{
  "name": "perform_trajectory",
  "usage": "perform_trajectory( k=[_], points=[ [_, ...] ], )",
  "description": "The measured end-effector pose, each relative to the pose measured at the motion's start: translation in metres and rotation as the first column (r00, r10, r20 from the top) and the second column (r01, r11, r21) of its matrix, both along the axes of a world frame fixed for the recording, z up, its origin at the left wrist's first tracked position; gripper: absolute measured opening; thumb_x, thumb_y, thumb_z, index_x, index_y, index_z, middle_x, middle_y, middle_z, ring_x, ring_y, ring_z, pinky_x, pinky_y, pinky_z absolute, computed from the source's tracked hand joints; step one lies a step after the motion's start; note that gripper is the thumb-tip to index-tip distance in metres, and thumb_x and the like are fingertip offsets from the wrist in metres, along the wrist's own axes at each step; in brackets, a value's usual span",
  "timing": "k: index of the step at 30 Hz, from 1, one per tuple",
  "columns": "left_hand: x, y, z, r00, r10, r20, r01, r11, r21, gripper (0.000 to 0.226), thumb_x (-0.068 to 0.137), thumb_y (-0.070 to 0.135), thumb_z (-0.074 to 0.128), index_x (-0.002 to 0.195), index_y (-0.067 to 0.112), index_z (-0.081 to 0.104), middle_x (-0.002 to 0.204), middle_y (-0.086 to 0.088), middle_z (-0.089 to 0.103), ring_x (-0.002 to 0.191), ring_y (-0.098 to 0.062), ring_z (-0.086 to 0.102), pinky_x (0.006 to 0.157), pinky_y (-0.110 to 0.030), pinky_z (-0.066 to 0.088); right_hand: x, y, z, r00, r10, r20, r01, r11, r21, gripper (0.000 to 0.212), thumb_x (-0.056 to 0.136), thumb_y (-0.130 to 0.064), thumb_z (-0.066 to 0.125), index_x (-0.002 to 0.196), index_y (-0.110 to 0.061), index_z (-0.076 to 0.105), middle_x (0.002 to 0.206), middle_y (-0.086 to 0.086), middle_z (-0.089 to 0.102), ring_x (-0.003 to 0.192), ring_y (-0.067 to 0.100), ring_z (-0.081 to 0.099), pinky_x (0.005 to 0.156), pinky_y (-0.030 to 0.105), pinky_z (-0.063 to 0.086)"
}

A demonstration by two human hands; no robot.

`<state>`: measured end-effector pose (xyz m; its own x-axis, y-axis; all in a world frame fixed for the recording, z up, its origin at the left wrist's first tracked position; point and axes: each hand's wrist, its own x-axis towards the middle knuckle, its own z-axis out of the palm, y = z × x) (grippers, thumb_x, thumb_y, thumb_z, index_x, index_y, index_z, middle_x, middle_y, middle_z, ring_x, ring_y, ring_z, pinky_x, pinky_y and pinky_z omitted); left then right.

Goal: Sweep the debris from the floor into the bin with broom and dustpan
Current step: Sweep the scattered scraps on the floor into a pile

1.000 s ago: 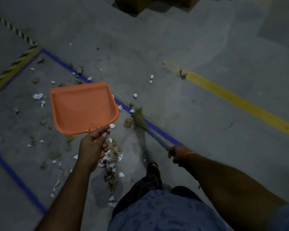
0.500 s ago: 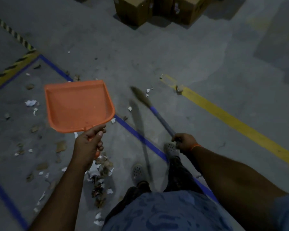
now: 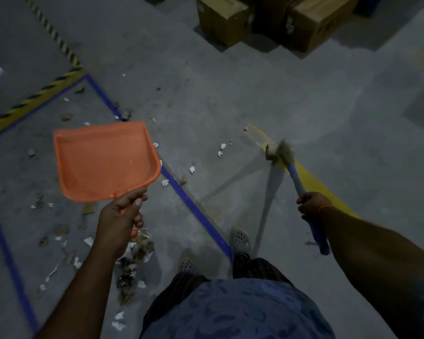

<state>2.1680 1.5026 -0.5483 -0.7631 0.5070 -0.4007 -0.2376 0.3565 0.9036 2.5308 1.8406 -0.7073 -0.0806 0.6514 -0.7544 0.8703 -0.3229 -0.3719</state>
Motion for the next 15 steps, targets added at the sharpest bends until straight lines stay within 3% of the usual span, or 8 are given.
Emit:
perform_trajectory(
  k=[5,9,13,15],
  points=[
    [0.009,0.01,0.001,0.999,0.037,-0.002,-0.037,0.999,-0.02,0.027,0.1,0.004,0.055,0.121,0.014,0.069,0.104,-0.005,0.07,0.048,-0.005,0.043,0.042,-0.018,0.037,-0.019,-0.002,0.004,0.942,0.334,0.045,-0.329,0.94,-0.091,0.018,0.076,0.005,0.066,0.083,-0.012,0.07,0.095,0.013,0.063,0.07,0.024,0.061,0.046,0.027,0.048],
    [0.01,0.018,0.004,0.997,0.079,-0.011,-0.08,0.996,-0.038,0.028,0.1,0.003,0.054,0.124,0.009,0.067,0.104,-0.004,0.07,0.047,-0.005,0.043,0.042,-0.017,0.039,-0.046,-0.018,-0.001,0.838,0.546,0.019,-0.539,0.832,-0.129,0.024,0.075,0.007,0.064,0.091,-0.009,0.072,0.097,0.012,0.064,0.071,0.025,0.062,0.051,0.03,0.053],
    [0.008,0.025,0.007,0.994,0.107,-0.022,-0.108,0.993,-0.039,0.026,0.1,0.005,0.055,0.122,0.013,0.069,0.104,-0.003,0.071,0.048,-0.004,0.044,0.042,-0.017,0.039,-0.069,-0.024,-0.004,0.729,0.68,-0.079,-0.683,0.716,-0.144,0.026,0.075,0.007,0.063,0.089,-0.013,0.071,0.1,0.012,0.063,0.06,0.018,0.06,0.044,0.023,0.049],
    [0.004,0.028,0.007,0.994,0.105,-0.02,-0.106,0.993,-0.049,0.027,0.101,0.006,0.055,0.123,0.013,0.068,0.104,-0.001,0.071,0.048,-0.004,0.044,0.041,-0.017,0.037,-0.075,-0.022,-0.004,0.694,0.708,-0.127,-0.72,0.681,-0.134,0.028,0.074,0.008,0.062,0.087,-0.016,0.071,0.091,0.005,0.063,0.056,0.017,0.059,0.045,0.022,0.048]
  ],
)
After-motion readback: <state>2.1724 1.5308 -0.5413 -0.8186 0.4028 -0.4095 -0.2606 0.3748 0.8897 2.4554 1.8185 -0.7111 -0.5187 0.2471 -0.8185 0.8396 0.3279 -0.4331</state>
